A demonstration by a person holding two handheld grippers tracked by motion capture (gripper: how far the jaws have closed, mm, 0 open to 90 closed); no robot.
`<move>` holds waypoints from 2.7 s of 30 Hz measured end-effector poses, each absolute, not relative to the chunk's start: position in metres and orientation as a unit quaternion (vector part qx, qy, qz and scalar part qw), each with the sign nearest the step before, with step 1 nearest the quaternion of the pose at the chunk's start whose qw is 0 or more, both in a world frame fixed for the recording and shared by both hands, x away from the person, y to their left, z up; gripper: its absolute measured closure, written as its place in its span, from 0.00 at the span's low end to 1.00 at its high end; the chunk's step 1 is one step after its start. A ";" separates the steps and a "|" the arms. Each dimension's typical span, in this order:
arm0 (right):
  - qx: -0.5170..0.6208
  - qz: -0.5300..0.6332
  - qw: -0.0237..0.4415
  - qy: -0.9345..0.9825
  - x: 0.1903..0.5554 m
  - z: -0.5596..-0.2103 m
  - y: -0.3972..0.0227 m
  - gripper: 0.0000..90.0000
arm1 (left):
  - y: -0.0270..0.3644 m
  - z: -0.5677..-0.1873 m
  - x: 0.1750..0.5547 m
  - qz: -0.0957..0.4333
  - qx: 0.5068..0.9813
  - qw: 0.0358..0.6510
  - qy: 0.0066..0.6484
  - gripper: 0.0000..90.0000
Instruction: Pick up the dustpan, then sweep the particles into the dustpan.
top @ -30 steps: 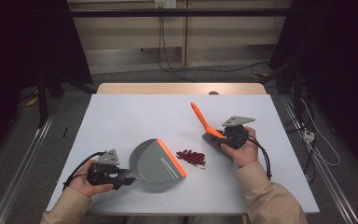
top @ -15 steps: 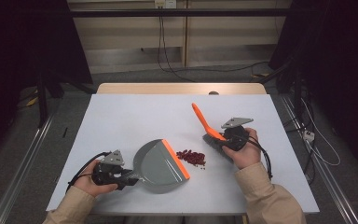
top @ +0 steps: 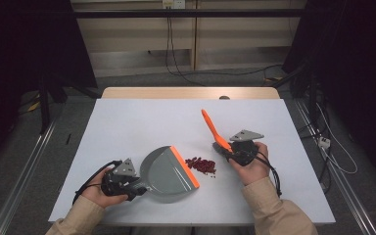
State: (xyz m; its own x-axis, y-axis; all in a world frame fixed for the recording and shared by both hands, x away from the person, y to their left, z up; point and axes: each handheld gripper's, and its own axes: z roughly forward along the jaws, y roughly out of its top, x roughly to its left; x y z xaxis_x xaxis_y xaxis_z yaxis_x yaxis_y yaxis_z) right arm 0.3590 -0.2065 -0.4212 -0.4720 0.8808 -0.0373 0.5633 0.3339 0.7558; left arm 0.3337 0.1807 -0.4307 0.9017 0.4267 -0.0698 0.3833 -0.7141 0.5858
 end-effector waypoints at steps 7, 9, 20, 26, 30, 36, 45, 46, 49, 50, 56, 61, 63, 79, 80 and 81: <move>0.460 0.354 0.232 0.781 0.355 -0.423 -0.205 0.79 | 0.180 -0.427 0.338 0.041 0.937 0.281 0.203 0.70; 0.462 0.354 0.231 0.780 0.354 -0.423 -0.204 0.79 | 0.177 -0.428 0.336 0.036 0.930 0.296 0.213 0.70; 0.468 0.357 0.236 0.773 0.352 -0.423 -0.204 0.79 | 0.177 -0.427 0.335 0.024 0.934 0.293 0.201 0.70; 0.468 0.356 0.238 0.773 0.351 -0.424 -0.202 0.79 | 0.178 -0.426 0.335 0.025 0.933 0.295 0.204 0.70; 0.468 0.355 0.242 0.772 0.350 -0.424 -0.200 0.79 | 0.178 -0.426 0.336 0.025 0.936 0.292 0.196 0.70; 0.469 0.356 0.243 0.771 0.349 -0.424 -0.198 0.79 | 0.178 -0.425 0.337 0.021 0.936 0.291 0.197 0.70; 0.476 0.372 0.230 0.763 0.346 -0.425 -0.193 0.79 | 0.176 -0.425 0.335 0.017 0.932 0.296 0.206 0.70; 0.475 0.371 0.229 0.764 0.346 -0.425 -0.192 0.79 | 0.176 -0.425 0.335 0.016 0.932 0.296 0.207 0.70; 0.473 0.369 0.233 0.765 0.345 -0.425 -0.186 0.79 | 0.175 -0.425 0.335 0.015 0.932 0.297 0.206 0.70; 0.473 0.370 0.232 0.765 0.344 -0.425 -0.185 0.79 | 0.175 -0.425 0.335 0.015 0.933 0.295 0.207 0.70; 0.471 0.370 0.238 0.764 0.342 -0.426 -0.173 0.79 | 0.173 -0.426 0.335 0.013 0.934 0.291 0.207 0.70; 0.469 0.377 0.232 0.764 0.340 -0.426 -0.163 0.79 | 0.172 -0.426 0.336 0.011 0.934 0.293 0.204 0.70; 0.471 0.376 0.237 0.762 0.339 -0.426 -0.158 0.79 | 0.172 -0.426 0.335 0.010 0.934 0.292 0.206 0.70; 0.480 0.386 0.243 0.749 0.336 -0.429 -0.141 0.78 | 0.162 -0.425 0.332 -0.006 0.940 0.284 0.191 0.70; 0.480 0.388 0.242 0.749 0.336 -0.429 -0.140 0.78 | 0.161 -0.426 0.331 -0.002 0.939 0.286 0.193 0.70; 0.480 0.389 0.242 0.749 0.335 -0.429 -0.139 0.78 | 0.160 -0.426 0.331 -0.003 0.939 0.285 0.193 0.70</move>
